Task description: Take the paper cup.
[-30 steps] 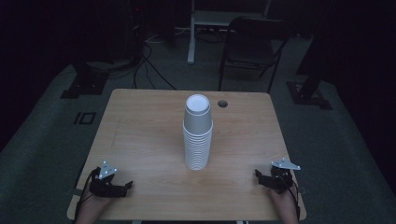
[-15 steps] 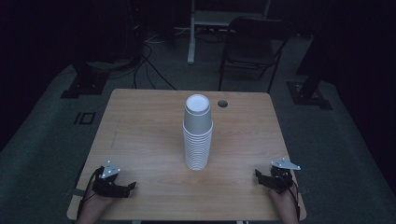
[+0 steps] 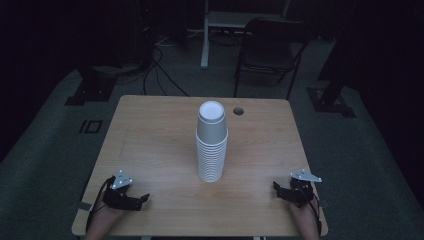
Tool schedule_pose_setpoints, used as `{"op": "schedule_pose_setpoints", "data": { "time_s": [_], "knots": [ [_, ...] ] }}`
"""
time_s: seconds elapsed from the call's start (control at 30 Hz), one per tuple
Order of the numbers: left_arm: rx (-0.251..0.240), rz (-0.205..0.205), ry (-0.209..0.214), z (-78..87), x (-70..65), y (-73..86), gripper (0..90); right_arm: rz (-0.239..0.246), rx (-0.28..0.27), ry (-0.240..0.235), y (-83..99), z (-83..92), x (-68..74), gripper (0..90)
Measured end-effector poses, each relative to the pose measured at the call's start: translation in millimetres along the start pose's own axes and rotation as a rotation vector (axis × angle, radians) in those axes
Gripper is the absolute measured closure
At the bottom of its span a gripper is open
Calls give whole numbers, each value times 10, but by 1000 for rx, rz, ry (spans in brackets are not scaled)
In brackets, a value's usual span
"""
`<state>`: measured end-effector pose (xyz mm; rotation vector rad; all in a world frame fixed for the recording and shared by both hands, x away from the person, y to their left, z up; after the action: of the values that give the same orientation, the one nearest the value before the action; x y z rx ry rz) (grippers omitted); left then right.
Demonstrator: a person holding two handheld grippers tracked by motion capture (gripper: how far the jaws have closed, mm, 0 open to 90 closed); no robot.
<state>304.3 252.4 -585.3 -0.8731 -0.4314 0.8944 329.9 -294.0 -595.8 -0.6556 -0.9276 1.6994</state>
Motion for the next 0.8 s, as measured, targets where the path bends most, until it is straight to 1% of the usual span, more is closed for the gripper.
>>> {"op": "schedule_pose_setpoints", "data": {
  "time_s": [0.03, 0.07, 0.1, 0.13, 0.2, 0.23, 0.33, 0.37, 0.4, 0.43, 0.5, 0.53, 0.57, 0.6, 0.63, 0.67, 0.7, 0.73, 0.77, 0.8],
  "knots": [
    [-7, -2, 0, 2, 0, -10, 9, 0, 0, 0, 0, 0, 0, 189],
    [-9, 2, 11, 4, -6, -18, 9, 0, 0, 0, 0, 0, 0, 188],
    [-13, 0, 7, 3, -5, -29, 9, 0, 0, 0, 0, 0, 0, 189],
    [-13, -2, 16, 3, -12, -36, 9, 0, 0, 0, 0, 0, 0, 189],
    [-15, -6, 8, 3, -14, -52, 9, 0, 0, 0, 0, 0, 0, 188],
    [-16, -3, 21, 2, -21, -61, 9, 0, 0, 0, 0, 0, 0, 189],
    [-21, -2, 20, -2, -31, -82, 9, -1, 0, 0, 0, 0, 0, 188],
    [-20, -1, 34, -7, -42, -90, 9, 0, 0, 0, 0, 0, 0, 188],
    [-21, -5, 28, -18, -56, -107, 9, 0, 0, 0, 0, 0, 0, 188],
    [-20, -9, 47, -27, -73, -117, 9, 0, 0, 0, 0, 0, 0, 188],
    [-15, -23, 43, -47, -98, -136, 9, 0, 0, -1, 0, 0, 0, 188],
    [-14, -22, 66, -57, -116, -147, 9, 0, 0, 0, 0, 0, 0, 188],
    [-19, -22, 61, -66, -122, -161, 9, 0, 0, 0, 0, 0, 0, 188],
    [-18, -24, 65, -72, -133, -175, 9, 0, 0, 0, 0, 0, 0, 188],
    [-18, -24, 77, -81, -145, -189, 9, 0, 0, 0, 0, 0, 0, 188],
    [-21, -26, 69, -88, -151, -205, 9, 0, 0, 0, 0, 0, 0, 189],
    [-18, -31, 84, -94, -169, -224, 9, 0, 0, 0, 0, 0, 0, 188],
    [-20, -32, 91, -99, -178, -238, 9, 0, 0, 0, 0, 0, 0, 188],
    [-25, -33, 86, -103, -188, -259, 9, 0, 0, -1, 0, 0, 1, 188],
    [-24, -36, 98, -106, -205, -276, 9, 0, 0, 0, 0, 0, 0, 188]
  ]
}}
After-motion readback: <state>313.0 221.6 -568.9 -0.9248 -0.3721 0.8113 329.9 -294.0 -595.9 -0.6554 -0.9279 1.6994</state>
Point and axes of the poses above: each handheld gripper's, and its own axes: z roughly backward along the jaws, y roughly out of its underside, x roughly to its left, the point moved 6 cm from there along -z, roughly forward along the jaws, and after that the axes turned 9 degrees about -x, right-handed, at the moved point
